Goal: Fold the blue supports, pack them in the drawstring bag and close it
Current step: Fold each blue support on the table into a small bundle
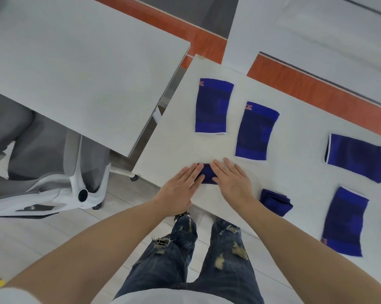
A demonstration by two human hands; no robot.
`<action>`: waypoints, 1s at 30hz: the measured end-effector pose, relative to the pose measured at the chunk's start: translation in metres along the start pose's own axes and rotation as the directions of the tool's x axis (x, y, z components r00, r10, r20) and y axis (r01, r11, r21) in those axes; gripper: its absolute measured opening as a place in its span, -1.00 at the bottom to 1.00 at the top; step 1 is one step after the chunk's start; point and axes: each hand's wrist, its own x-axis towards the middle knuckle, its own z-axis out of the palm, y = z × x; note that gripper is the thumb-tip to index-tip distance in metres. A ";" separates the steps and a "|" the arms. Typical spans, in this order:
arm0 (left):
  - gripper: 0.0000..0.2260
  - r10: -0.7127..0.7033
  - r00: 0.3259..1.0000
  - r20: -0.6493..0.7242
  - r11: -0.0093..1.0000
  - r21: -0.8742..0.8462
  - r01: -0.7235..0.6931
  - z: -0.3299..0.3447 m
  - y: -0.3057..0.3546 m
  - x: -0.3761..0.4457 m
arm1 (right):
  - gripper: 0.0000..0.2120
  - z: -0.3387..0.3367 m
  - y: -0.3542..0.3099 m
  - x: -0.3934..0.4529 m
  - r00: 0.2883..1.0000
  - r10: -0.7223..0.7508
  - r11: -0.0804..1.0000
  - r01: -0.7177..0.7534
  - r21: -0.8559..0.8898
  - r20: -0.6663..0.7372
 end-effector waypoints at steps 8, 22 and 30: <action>-0.30 -0.024 0.999 0.035 0.999 -0.026 0.025 0.003 0.008 -0.005 | -0.53 0.002 0.000 0.000 1.000 0.011 1.000 -0.012 0.025 0.025; -0.42 -0.104 0.980 0.167 0.986 -0.110 0.124 -0.036 0.013 0.002 | -0.55 -0.029 -0.004 -0.005 0.996 0.049 0.935 -0.074 0.346 0.081; -0.42 -0.199 0.978 0.063 0.957 -0.202 0.208 -0.066 0.060 0.024 | -0.73 -0.067 0.024 -0.064 0.949 0.274 0.863 -0.172 0.476 -0.154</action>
